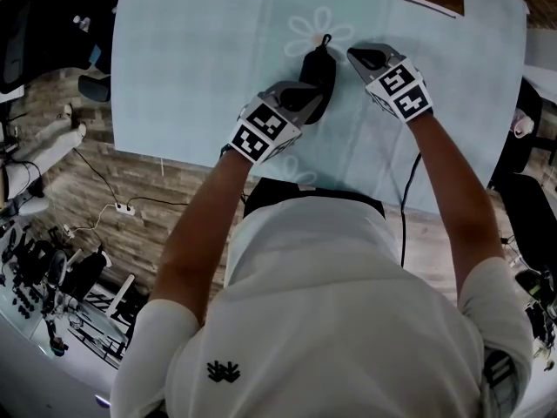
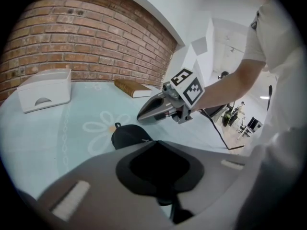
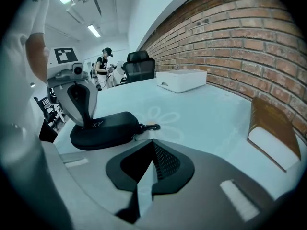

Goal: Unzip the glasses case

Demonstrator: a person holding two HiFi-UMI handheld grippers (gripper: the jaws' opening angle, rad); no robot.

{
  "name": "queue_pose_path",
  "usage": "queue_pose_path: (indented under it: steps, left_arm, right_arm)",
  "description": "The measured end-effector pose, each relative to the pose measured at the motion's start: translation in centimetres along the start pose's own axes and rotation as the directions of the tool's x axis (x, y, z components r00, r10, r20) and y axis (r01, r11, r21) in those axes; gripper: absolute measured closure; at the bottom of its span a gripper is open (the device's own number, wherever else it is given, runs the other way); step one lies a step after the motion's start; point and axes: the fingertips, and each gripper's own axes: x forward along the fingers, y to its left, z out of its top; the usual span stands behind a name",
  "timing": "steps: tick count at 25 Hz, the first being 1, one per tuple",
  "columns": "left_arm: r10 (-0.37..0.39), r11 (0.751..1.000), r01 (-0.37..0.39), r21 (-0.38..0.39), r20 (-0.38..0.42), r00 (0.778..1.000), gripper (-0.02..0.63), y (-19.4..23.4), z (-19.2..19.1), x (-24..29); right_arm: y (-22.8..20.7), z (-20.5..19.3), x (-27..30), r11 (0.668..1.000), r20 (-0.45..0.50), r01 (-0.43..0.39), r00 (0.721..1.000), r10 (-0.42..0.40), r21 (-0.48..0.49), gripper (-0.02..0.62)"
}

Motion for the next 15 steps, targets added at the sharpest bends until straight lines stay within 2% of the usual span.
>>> queue_pose_path:
  steps: [4, 7, 11, 15]
  left_arm:
    - [0.022, 0.999, -0.021, 0.029, -0.006, 1.000, 0.552, 0.0, -0.1, -0.1]
    - [0.029, 0.999, -0.031, 0.043, 0.034, 0.999, 0.552, -0.2, 0.6, -0.9]
    - [0.013, 0.997, -0.018, 0.072, 0.073, 0.997, 0.552, -1.1, 1.4, -2.6]
    - [-0.011, 0.998, 0.003, 0.069, 0.113, 0.994, 0.552, -2.0, 1.4, -5.5]
  right_arm:
    - [1.4, -1.0, -1.0, 1.000, -0.002, 0.018, 1.000, -0.018, 0.022, 0.597]
    - [2.9, -1.5, -2.1, 0.998, 0.002, 0.044, 0.999, -0.044, 0.054, 0.597]
    - [5.6, -1.8, -4.0, 0.992, 0.007, 0.089, 0.996, -0.090, 0.090, 0.597]
    - [9.1, -1.4, -6.2, 0.979, 0.022, 0.140, 0.989, -0.145, 0.146, 0.596]
